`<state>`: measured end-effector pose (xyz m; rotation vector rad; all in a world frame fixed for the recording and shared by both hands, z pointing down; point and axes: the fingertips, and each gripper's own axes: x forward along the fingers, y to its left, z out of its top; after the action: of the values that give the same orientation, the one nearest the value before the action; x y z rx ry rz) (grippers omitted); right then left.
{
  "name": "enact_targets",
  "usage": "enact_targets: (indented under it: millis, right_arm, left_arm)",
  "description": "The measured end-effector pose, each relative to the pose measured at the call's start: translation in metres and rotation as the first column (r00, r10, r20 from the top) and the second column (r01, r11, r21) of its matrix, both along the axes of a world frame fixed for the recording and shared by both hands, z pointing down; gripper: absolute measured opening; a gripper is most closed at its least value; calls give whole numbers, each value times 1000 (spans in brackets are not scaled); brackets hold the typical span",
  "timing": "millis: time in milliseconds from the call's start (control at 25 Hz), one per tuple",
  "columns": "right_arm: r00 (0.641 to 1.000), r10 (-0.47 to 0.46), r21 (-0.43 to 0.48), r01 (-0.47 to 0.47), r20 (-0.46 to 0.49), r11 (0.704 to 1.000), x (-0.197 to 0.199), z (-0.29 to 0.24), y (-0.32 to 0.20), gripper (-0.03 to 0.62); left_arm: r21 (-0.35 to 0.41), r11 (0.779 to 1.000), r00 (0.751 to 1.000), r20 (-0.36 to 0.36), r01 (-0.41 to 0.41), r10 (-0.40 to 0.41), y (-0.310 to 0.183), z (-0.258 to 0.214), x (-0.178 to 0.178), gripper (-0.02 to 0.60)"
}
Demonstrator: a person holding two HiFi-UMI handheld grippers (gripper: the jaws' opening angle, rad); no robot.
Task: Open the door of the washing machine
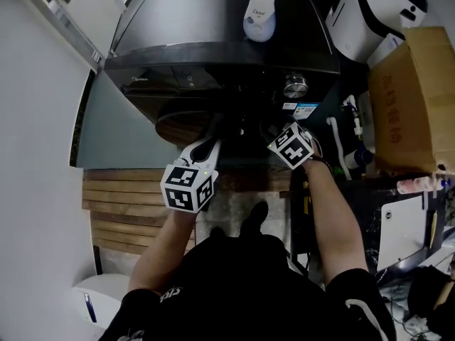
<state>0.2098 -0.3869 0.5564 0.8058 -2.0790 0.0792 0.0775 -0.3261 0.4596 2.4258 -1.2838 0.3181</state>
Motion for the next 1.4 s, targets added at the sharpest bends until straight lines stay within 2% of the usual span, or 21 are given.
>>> enact_targets:
  millis: [200, 320, 400, 520, 840, 960, 1000, 1080, 1120, 1400]
  right_arm:
    - [1000, 23, 26, -22, -15, 999, 0, 0, -2, 149]
    - [1000, 5, -17, -6, -24, 1000, -1, 0, 11, 153]
    - [999, 0, -48, 2, 33, 999, -6, 0, 38, 140]
    - [983, 74, -34, -69, 167, 997, -15, -2, 62, 143]
    - [969, 161, -36, -157, 185, 987, -28, -1, 106, 136]
    - [961, 182, -48, -176, 209, 983, -40, -2, 132, 130]
    - [959, 185, -53, -177, 216, 983, -45, -2, 141, 128]
    - [958, 185, -62, -176, 220, 982, -55, -1, 158, 126]
    - [958, 185, -65, -175, 219, 982, -59, -1, 165, 126]
    - [956, 196, -93, -180, 217, 979, -84, -1, 205, 120]
  left_arm:
    - [-14, 1000, 1000, -3, 2, -2, 3, 5, -9, 9]
    - [-26, 1000, 1000, -6, -2, 2, 9, 8, -14, 9]
    - [-21, 1000, 1000, -13, 0, 0, 13, 4, -20, 9]
    - [-7, 1000, 1000, -22, 6, -7, 16, -3, -32, 9]
    - [-22, 1000, 999, -32, 18, -18, 52, 6, -48, 11]
    - [-14, 1000, 999, -33, -8, 7, 69, 8, -46, 17]
    - [-11, 1000, 999, -28, -24, 24, 75, 9, -43, 35]
    - [-15, 998, 998, -23, -57, 57, 87, 11, -38, 129]
    - [-19, 997, 997, -24, -70, 70, 92, 11, -37, 156]
    - [-39, 995, 996, -17, -93, 92, 117, 15, -43, 267]
